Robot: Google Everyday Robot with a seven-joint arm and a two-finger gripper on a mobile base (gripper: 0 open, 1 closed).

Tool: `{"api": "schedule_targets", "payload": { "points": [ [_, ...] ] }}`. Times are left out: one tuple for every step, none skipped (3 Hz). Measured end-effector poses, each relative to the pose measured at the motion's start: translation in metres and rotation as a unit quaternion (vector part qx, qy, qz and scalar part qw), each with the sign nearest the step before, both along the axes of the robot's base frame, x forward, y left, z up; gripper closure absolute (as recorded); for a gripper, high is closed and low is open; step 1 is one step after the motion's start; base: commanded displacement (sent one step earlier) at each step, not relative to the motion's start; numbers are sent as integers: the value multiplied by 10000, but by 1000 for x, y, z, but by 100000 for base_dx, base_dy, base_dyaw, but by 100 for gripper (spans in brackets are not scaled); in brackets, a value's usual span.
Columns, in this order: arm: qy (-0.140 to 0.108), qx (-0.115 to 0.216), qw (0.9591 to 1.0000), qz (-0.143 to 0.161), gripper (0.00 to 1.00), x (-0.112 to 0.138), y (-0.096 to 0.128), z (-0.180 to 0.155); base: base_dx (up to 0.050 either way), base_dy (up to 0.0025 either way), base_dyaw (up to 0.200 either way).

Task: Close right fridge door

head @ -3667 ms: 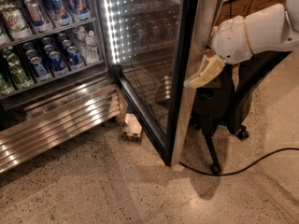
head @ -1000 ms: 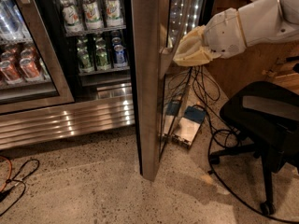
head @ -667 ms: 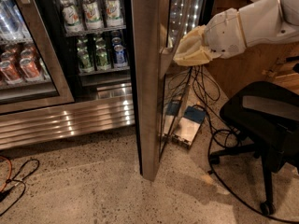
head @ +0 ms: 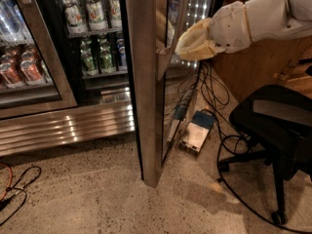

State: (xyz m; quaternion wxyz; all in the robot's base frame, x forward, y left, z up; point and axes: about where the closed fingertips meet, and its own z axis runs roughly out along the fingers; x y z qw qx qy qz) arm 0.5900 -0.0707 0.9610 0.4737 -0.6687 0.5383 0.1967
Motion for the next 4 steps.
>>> {"api": "schedule_targets", "payload": {
  "points": [
    [-1, 1, 10000, -1, 100, 0, 0, 0, 0, 0, 0],
    [-154, 106, 9998, -66, 100, 16, 6, 9, 0, 0, 0],
    [-246, 177, 9995, -115, 100, 33, 15, 12, 0, 0, 0],
    [-466, 312, 9977, -389, 100, 63, 33, 20, 0, 0, 0]
  ]
}}
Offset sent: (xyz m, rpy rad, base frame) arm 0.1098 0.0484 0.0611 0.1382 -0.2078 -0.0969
